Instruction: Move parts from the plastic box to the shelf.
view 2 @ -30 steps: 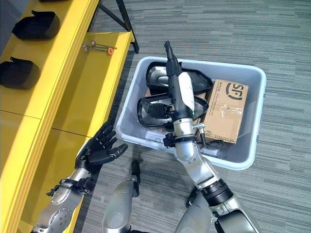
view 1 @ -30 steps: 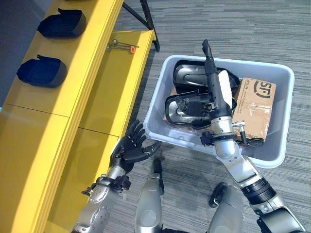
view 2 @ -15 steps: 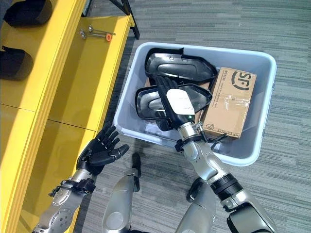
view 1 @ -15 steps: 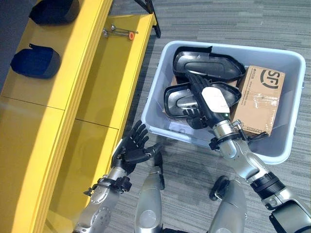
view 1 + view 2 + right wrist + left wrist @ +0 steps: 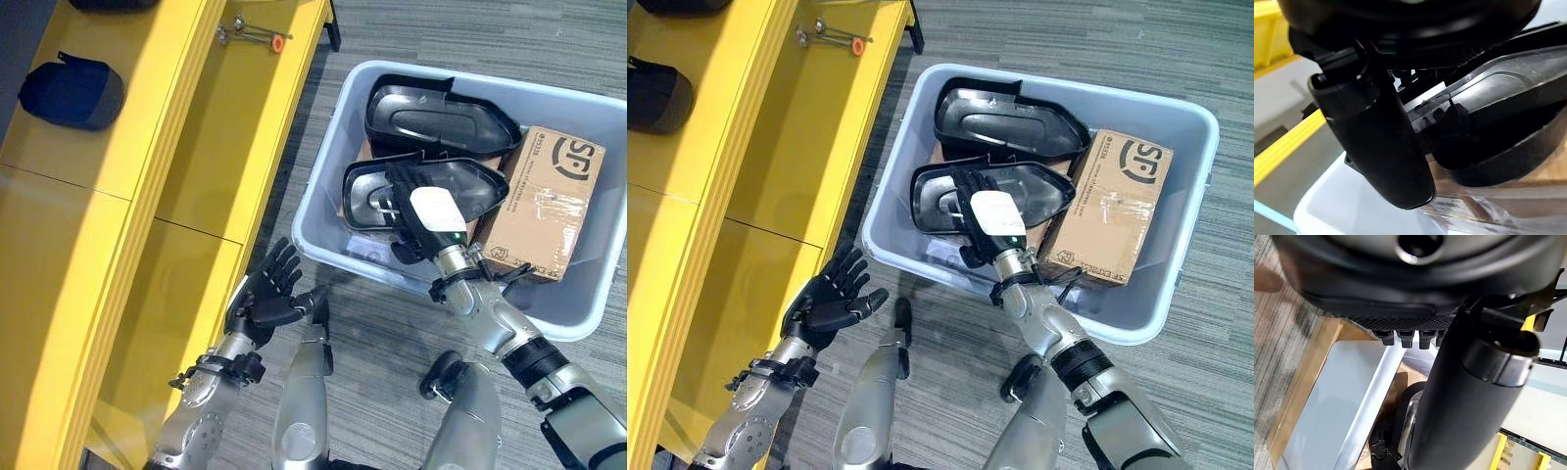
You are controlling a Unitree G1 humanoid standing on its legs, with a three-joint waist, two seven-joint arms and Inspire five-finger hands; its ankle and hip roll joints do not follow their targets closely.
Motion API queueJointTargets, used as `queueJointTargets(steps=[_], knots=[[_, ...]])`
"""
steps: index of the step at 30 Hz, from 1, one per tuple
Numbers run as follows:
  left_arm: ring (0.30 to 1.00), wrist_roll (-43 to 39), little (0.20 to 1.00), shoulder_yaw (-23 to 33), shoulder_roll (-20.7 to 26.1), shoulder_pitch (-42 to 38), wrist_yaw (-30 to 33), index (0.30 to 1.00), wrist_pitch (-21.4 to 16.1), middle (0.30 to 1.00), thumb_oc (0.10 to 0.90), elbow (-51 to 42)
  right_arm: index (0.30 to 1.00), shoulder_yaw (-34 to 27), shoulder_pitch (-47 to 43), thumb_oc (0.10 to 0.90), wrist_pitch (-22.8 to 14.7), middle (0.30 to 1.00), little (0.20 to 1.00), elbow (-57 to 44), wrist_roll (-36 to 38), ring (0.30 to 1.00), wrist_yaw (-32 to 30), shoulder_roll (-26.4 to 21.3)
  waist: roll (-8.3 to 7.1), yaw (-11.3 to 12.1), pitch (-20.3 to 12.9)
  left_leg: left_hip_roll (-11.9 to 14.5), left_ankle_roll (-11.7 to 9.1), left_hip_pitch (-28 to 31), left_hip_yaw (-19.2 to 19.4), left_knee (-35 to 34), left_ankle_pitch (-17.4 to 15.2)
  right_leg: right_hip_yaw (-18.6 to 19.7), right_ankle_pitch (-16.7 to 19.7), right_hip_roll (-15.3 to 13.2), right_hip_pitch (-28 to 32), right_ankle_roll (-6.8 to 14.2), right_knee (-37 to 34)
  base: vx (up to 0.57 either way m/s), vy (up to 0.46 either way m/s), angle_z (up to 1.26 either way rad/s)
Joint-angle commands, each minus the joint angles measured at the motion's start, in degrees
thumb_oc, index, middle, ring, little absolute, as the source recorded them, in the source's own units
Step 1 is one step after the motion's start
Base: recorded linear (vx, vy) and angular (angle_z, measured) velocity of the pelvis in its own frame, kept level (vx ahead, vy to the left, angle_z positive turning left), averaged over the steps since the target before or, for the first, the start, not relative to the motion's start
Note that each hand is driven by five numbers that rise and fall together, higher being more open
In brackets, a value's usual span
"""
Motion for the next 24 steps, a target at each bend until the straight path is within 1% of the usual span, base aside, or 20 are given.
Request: queueJointTargets(steps=[1, 3, 5, 7, 8, 9, 10, 13, 14, 16, 18, 19, 21, 22, 24], knots=[[1.0, 0.4, 1.0, 1.2, 3.4, -3.1, -2.5, 1.0, -5.4, 1.0, 0.9, -4.3, 1.0, 2.2, -11.4, 0.9, -4.4, 1.0, 1.0, 2.1, -5.0, 1.0, -3.1, 0.8, 1.65, 2.8, -0.3, -1.9, 3.5, -0.6, 4.1, 3.1, -9.0, -3.0, -1.9, 1.5, 0.3, 0.2, 2.4, 0.0, 0.0, 0.0], [1.0, 0.5, 1.0, 1.1, 3.5, -3.4, -2.0, 1.0, -5.4, 1.0, 0.9, -4.2, 1.0, 3.9, -12.7, 0.9, -3.7, 1.0, 1.0, 4.6, -5.7, 1.0, -4.6, 1.2, 1.99, 3.3, -0.3, -1.9, 3.5, -1.2, 3.9, 3.1, -8.8, -3.4, -1.9, 1.5, -0.2, 0.1, 2.4, 0.0, 0.0, 0.0], [1.0, 0.5, 1.0, 1.0, 3.5, -3.7, -2.3, 1.0, -5.3, 1.0, 0.9, -3.8, 1.0, 4.7, -14.0, 0.9, -2.6, 1.0, 1.0, 7.1, -6.0, 1.0, -5.3, 1.8, 2.39, 3.7, -0.3, -2.0, 3.5, -1.8, 3.8, 3.0, -8.6, -3.6, -1.8, 1.4, -0.8, 0.1, 2.6, 0.0, 0.0, 0.0], [1.0, 0.5, 1.0, 1.1, 3.5, -4.0, -2.5, 1.0, -5.2, 1.0, 0.9, -3.6, 1.0, 5.0, -14.7, 0.9, -2.3, 1.0, 1.0, 8.4, -6.0, 1.0, -5.1, 2.1, 2.56, 3.8, -0.3, -2.0, 3.5, -2.0, 3.7, 2.8, -8.5, -3.7, -1.8, 1.4, -1.0, 0.1, 2.6, -0.01, 0.004, 0.02], [1.0, 0.1, 1.0, 1.2, 3.5, -4.1, -3.1, 1.0, -5.2, 1.0, 0.9, -3.2, 1.0, 5.6, -15.4, 0.9, -1.6, 1.0, 1.0, 10.0, -7.3, 1.0, -5.0, 2.3, 2.92, 4.2, -0.3, -2.1, 3.5, -2.4, 3.7, 2.7, -8.4, -3.8, -1.9, 1.2, -1.4, 0.1, 2.8, -0.01, 0.009, 0.06], [1.0, 0.2, 1.0, 1.4, 3.6, -4.0, -3.5, 1.0, -5.1, 1.0, 0.9, -3.1, 1.0, 5.8, -15.5, 0.9, -1.5, 1.0, 1.0, 11.0, -8.6, 1.0, -5.1, 2.5, 3.06, 4.4, -0.3, -2.2, 3.5, -2.6, 3.6, 2.8, -8.5, -3.9, -2.0, 1.1, -1.5, 0.1, 2.9, 0.0, 0.007, 0.05], [1.0, 0.3, 1.0, 1.3, 3.6, -4.1, -3.7, 1.0, -5.3, 1.0, 0.9, -2.8, 1.0, 6.3, -16.0, 0.9, -0.8, 1.0, 1.0, 11.9, -11.0, 1.0, -5.0, 2.6, 3.18, 4.5, -0.3, -2.3, 3.5, -2.8, 3.6, 2.9, -8.5, -4.0, -2.0, 1.0, -1.7, 0.1, 3.0, 0.01, 0.003, 0.05], [1.0, 0.3, 1.0, 1.2, 3.7, -4.5, -4.2, 1.0, -5.8, 1.0, 0.9, -2.4, 1.0, 8.7, -17.7, 0.9, 0.9, 1.0, 1.0, 15.6, -15.1, 1.0, -4.6, 2.8, 3.58, 5.2, -0.3, -2.2, 3.6, -3.4, 3.8, 3.3, -8.6, -4.5, -2.0, 0.6, -2.2, 0.0, 3.2, 0.0, 0.002, 0.02], [1.0, 0.3, 1.0, 1.2, 3.7, -4.5, -4.3, 1.0, -5.8, 1.0, 0.9, -2.4, 1.0, 8.9, -17.8, 0.9, 0.9, 1.0, 1.0, 15.9, -15.2, 1.0, -4.8, 2.8, 3.61, 5.2, -0.3, -2.2, 3.6, -3.5, 3.7, 3.3, -8.6, -4.6, -2.0, 0.6, -2.3, 0.0, 3.2, 0.0, 0.0, 0.0], [1.0, 0.5, 1.0, 1.2, 3.7, -4.5, -4.4, 1.0, -5.9, 1.0, 0.9, -2.2, 1.0, 10.3, -18.2, 0.9, 3.5, 1.0, 1.0, 18.3, -14.3, 1.0, -6.0, 3.5, 3.85, 5.8, -0.3, -2.1, 3.5, -4.3, 3.6, 3.5, -8.6, -5.1, -1.9, 0.3, -2.8, 0.0, 3.4, 0.0, -0.01, 0.02], [1.0, 0.4, 1.0, 1.1, 3.6, -4.6, -4.4, 1.0, -6.0, 1.0, 0.9, -2.0, 1.0, 10.5, -18.4, 0.9, 4.9, 1.0, 1.0, 19.8, -13.1, 1.0, -7.5, 4.1, 4.01, 5.9, -0.3, -2.0, 3.5, -4.7, 3.6, 3.6, -8.5, -5.2, -1.9, 0.2, -3.3, 0.0, 3.7, -0.01, -0.01, 0.04], [1.0, 0.8, 1.0, 1.1, 3.9, -4.7, -4.7, 1.0, -6.3, 1.0, 0.9, -1.8, 1.0, 10.2, -19.1, 0.9, 5.7, 1.0, 1.0, 22.1, -12.5, 1.0, -7.7, 4.7, 4.31, 6.2, -0.3, -2.0, 3.5, -5.2, 3.5, 3.6, -8.4, -5.3, -1.9, 0.1, -3.8, 0.0, 3.9, -0.02, -0.009, 0.03], [1.0, 0.7, 1.0, 1.2, 3.9, -4.9, -5.2, 1.0, -6.4, 1.0, 0.9, -1.6, 1.0, 10.2, -19.3, 0.9, 6.5, 1.0, 1.0, 23.1, -12.2, 1.0, -7.9, 4.9, 4.42, 6.4, -0.3, -2.0, 3.5, -5.5, 3.5, 3.6, -8.4, -5.4, -2.0, -0.1, -4.0, 0.0, 4.1, 0.0, 0.0, 0.0], [1.0, 0.6, 1.0, 1.2, 3.9, -5.0, -5.5, 1.0, -6.0, 1.0, 0.9, -1.5, 1.0, 10.3, -19.3, 0.9, 8.1, 1.0, 1.0, 23.9, -11.3, 1.0, -7.4, 5.1, 4.42, 6.5, -0.3, -2.0, 3.5, -6.1, 3.4, 3.8, -8.4, -5.6, -2.0, -0.2, -4.3, 0.0, 4.2, 0.0, 0.0, 0.0], [1.0, 0.6, 1.0, 1.2, 4.0, -5.1, -5.6, 1.0, -5.8, 1.0, 0.9, -1.6, 1.0, 10.2, -19.2, 0.9, 8.8, 1.0, 1.0, 24.2, -10.7, 1.0, -6.5, 5.3, 4.37, 6.6, -0.3, -2.0, 3.5, -6.3, 3.4, 3.9, -8.3, -5.7, -1.9, -0.2, -4.5, 0.0, 4.2, 0.0, 0.0, 0.0]])
